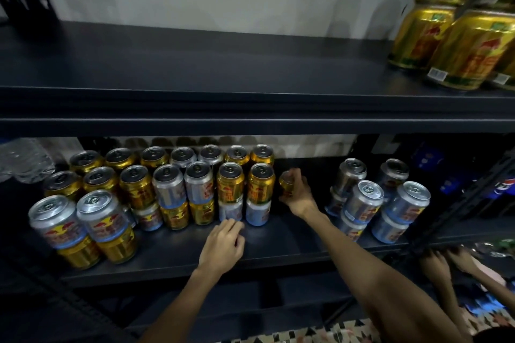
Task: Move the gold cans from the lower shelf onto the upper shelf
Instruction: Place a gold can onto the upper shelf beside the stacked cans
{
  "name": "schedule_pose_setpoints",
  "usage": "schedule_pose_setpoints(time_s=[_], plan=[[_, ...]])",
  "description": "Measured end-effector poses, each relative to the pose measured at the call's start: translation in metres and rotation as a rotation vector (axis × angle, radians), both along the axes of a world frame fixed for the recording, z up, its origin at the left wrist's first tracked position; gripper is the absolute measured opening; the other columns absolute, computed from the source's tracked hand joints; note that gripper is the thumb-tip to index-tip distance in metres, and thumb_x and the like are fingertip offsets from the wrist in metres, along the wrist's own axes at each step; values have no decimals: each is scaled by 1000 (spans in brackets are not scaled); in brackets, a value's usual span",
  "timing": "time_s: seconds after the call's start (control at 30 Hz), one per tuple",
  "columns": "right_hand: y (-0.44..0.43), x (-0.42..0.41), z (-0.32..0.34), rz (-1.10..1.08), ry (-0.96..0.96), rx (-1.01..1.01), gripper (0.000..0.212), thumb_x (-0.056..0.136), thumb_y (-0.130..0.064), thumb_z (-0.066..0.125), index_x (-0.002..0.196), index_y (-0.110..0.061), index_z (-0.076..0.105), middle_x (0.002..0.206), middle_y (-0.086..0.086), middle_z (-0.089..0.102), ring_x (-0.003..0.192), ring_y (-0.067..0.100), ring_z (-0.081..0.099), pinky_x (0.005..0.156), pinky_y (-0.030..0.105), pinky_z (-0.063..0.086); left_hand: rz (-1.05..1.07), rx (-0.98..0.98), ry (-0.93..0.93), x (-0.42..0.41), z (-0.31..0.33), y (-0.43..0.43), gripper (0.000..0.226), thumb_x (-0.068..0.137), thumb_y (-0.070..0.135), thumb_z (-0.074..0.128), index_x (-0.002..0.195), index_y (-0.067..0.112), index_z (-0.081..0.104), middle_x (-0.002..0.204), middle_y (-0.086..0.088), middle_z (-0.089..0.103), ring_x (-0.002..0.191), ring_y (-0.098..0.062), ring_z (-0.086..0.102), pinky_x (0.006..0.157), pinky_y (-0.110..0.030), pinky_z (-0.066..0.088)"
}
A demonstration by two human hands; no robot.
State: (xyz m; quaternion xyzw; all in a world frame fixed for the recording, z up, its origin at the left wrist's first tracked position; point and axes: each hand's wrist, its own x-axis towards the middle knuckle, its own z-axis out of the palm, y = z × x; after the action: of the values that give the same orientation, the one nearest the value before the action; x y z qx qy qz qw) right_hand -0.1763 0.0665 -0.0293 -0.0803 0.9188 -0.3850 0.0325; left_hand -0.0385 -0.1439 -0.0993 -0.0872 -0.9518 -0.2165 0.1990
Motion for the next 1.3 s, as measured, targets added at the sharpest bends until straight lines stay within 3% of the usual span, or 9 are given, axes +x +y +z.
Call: schedule_pose_setpoints(time_s=[0.2, 0.33, 0.47, 0.63, 0.73, 0.83, 0.93, 1.13, 1.3], plan=[[20, 18, 2, 53, 81, -71, 74, 70, -11, 87, 101, -56, 37, 122, 4, 56, 106, 26, 60, 90, 48, 57, 4, -25, -4, 2, 5, 1, 18, 86, 19, 46, 94, 15, 62, 87, 3, 56, 84, -16, 54, 70, -33, 50], [28, 40, 18, 55, 142, -85, 75, 71, -17, 89, 108, -55, 37, 126, 5, 58, 107, 23, 63, 94, 39, 54, -5, -38, -7, 3, 6, 1, 13, 83, 10, 61, 95, 15, 61, 88, 3, 56, 86, -17, 55, 73, -36, 52], [45, 73, 42, 116, 181, -102, 72, 73, -24, 87, 108, -62, 38, 121, 1, 57, 109, 18, 61, 94, 33, 52, -61, 27, 39, 10, 15, 3, 16, 86, 13, 51, 97, 15, 63, 91, 5, 58, 84, -16, 61, 70, -31, 52], [76, 135, 91, 219, 216, -228, 64, 78, -25, 86, 124, -42, 45, 124, -8, 56, 112, 12, 59, 94, 39, 53, -204, 137, 378, 29, 80, 33, 20, 87, 5, 51, 89, 4, 70, 88, -1, 63, 78, -17, 63, 66, -31, 54], [92, 169, 136, 256, 270, -354, 65, 80, -28, 86, 132, -38, 49, 125, -14, 58, 115, 16, 62, 93, 35, 54, -253, 205, 672, 35, 150, 56, 20, 86, 0, 54, 82, 0, 73, 86, -7, 68, 79, -19, 65, 70, -29, 54], [103, 190, 201, 251, 414, -445, 64, 80, -31, 85, 133, -35, 51, 127, -9, 61, 112, 20, 64, 92, 36, 55, -311, 241, 895, 42, 233, 71, 21, 86, -2, 54, 77, -4, 74, 85, -13, 70, 76, -24, 66, 69, -32, 53], [116, 198, 273, 238, 598, -496, 60, 80, -34, 84, 132, -36, 53, 136, -10, 59, 116, 22, 65, 94, 43, 57, -284, 257, 971, 44, 308, 75, 19, 86, -1, 55, 79, -5, 72, 86, -15, 68, 78, -26, 62, 74, -34, 50], [149, 180, 377, 148, 872, -388, 56, 85, -20, 79, 133, -31, 52, 136, -2, 54, 115, 22, 66, 96, 50, 57, 35, 260, 657, 21, 389, 69, 14, 92, 25, 56, 96, 18, 67, 92, 6, 66, 89, -20, 60, 73, -35, 46], [168, 139, 417, 13, 913, -241, 56, 87, -22, 80, 134, -31, 51, 127, -5, 60, 110, 18, 67, 93, 49, 58, 212, 78, 231, 1, 400, 61, 30, 94, 46, 49, 114, 27, 61, 114, 2, 63, 103, -24, 58, 76, -37, 42]])
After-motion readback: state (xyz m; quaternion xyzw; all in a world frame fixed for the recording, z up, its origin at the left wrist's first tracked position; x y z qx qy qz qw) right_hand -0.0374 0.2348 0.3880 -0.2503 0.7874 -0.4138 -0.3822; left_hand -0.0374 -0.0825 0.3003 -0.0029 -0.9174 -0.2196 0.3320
